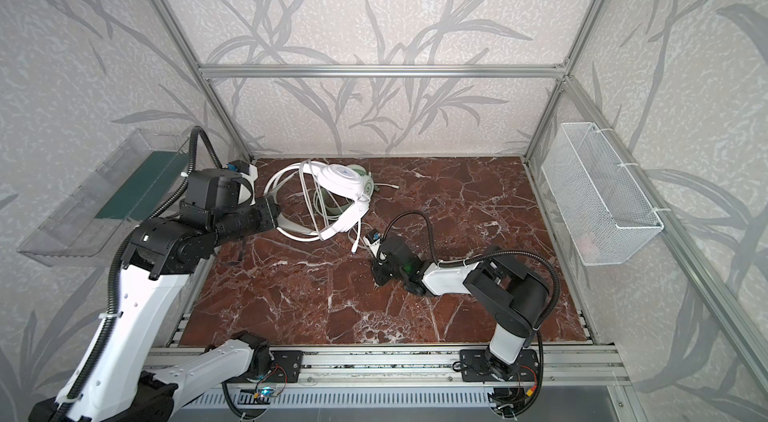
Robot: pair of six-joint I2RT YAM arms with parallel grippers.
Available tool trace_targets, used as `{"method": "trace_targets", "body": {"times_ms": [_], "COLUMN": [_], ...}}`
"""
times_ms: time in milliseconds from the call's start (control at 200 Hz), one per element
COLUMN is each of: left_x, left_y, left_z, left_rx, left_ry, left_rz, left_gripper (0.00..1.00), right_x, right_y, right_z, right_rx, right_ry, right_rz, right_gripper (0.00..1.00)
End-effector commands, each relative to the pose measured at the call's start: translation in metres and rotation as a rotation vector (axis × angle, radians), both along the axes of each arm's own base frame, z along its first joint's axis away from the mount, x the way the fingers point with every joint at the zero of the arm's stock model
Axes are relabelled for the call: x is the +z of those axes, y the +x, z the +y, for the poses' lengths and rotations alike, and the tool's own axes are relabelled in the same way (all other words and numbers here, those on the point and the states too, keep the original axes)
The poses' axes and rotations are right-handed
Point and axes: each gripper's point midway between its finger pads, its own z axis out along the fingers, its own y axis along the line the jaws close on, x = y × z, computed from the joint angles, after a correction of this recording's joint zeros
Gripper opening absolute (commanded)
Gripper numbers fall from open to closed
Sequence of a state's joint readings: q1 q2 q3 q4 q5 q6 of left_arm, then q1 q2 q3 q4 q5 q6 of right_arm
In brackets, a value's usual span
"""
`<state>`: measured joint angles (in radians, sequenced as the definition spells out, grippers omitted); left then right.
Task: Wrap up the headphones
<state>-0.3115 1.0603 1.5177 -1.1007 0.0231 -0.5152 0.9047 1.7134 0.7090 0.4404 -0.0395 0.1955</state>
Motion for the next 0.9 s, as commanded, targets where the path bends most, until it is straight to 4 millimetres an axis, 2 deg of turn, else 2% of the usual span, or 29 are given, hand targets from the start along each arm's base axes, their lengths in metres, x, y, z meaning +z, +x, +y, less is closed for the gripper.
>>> {"method": "trace_targets", "body": {"times_ms": [0, 105, 130, 225, 405, 565, 685, 895], "left_x": [0.031, 0.022, 0.021, 0.015, 0.001, -0.012, -0.019, -0.016], "left_y": [0.015, 0.019, 0.019, 0.021, 0.025, 0.029, 0.033, 0.037], "left_z": [-0.005, -0.002, -0.001, 0.001, 0.010, 0.016, 0.019, 0.015], "left_rx": [0.020, 0.040, 0.044, 0.050, 0.082, 0.108, 0.129, 0.127], "left_ry": [-0.099, -0.091, -0.090, -0.086, -0.063, -0.050, -0.047, -0.126], "left_rz": [-0.125, -0.106, -0.102, -0.086, -0.043, -0.007, 0.015, 0.011], "left_gripper": [0.00, 0.00, 0.00, 0.00, 0.00, 0.00, 0.00, 0.00], "right_x": [-0.002, 0.018, 0.023, 0.040, 0.067, 0.082, 0.085, 0.055], "right_y": [-0.020, -0.031, -0.044, -0.057, -0.072, -0.092, -0.112, -0.124], "right_z": [-0.008, -0.002, 0.006, 0.010, 0.006, 0.007, 0.012, 0.021], "right_rx": [-0.005, 0.023, 0.060, 0.091, 0.116, 0.186, 0.260, 0.328], "right_ry": [-0.062, -0.062, -0.059, -0.063, -0.055, -0.064, -0.098, -0.168], "right_rz": [-0.017, -0.081, -0.095, -0.152, -0.215, -0.254, -0.286, -0.240], "right_gripper": [0.00, 0.00, 0.00, 0.00, 0.00, 0.00, 0.00, 0.00]}}
